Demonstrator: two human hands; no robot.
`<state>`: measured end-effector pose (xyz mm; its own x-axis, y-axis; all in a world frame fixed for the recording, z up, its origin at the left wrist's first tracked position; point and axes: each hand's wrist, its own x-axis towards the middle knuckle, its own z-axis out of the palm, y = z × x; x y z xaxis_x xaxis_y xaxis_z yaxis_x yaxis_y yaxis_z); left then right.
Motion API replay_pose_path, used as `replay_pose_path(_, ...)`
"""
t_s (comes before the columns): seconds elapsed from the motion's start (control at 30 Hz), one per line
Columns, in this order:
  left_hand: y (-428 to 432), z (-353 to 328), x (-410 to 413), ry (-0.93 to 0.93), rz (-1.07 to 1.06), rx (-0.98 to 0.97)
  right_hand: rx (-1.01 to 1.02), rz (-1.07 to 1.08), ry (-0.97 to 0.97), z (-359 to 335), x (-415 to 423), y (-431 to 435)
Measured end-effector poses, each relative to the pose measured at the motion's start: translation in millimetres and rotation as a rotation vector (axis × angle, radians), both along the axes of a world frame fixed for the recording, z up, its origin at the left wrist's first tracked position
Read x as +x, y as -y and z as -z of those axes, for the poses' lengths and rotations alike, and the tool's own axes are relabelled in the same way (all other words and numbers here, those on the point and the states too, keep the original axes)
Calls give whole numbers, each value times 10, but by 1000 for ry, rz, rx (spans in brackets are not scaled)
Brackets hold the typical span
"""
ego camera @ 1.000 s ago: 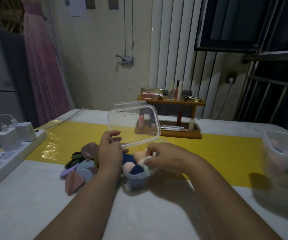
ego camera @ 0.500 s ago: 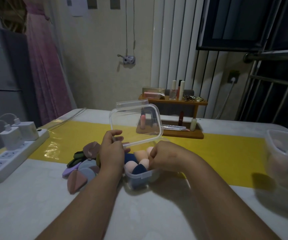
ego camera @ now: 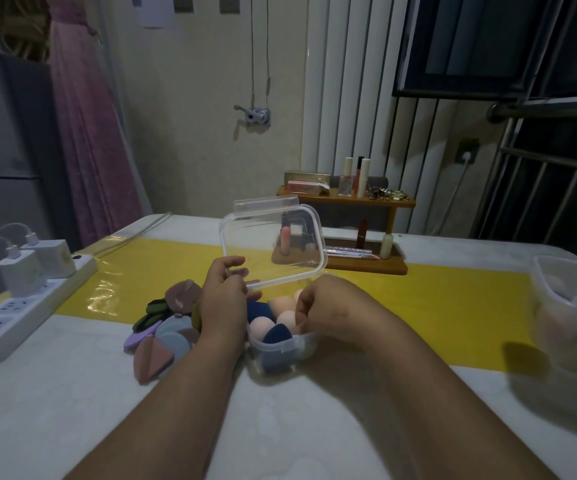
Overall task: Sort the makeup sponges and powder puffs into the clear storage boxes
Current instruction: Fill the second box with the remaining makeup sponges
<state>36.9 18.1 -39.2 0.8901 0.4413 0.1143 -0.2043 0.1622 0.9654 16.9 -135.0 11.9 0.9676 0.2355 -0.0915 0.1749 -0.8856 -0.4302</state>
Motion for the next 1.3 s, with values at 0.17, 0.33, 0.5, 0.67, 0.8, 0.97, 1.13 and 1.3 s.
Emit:
replay_pose_path(0.17,44,-57,-49,24,-12,-14,86,-32,22,-1,-59,95)
replay_pose_path(0.33,29,-55,-50,22,-56,-25,110,-29,48,-13,-56,93)
replay_pose_path(0.5,15,-36,-49,-2,-64,-5,161,-6,85,-22,-68,98)
replay_pose_path(0.67,8,-43,-59,10,-64,10,165,2,133,29,-80,121)
replay_pose_path(0.8,7,-50,-60,8,-56,-24,117,-12,165,16,-83,103)
replay_pose_path(0.97,52,-71,-89,-35,47,43,157,-23,193,9,-102,127)
replay_pose_path(1.13,81,-66,-109,-50,163,96,182,41,274,37,-77,157)
replay_pose_path(1.3,104,-52,-91,-60,194,122,249,181,369,63,-3,257)
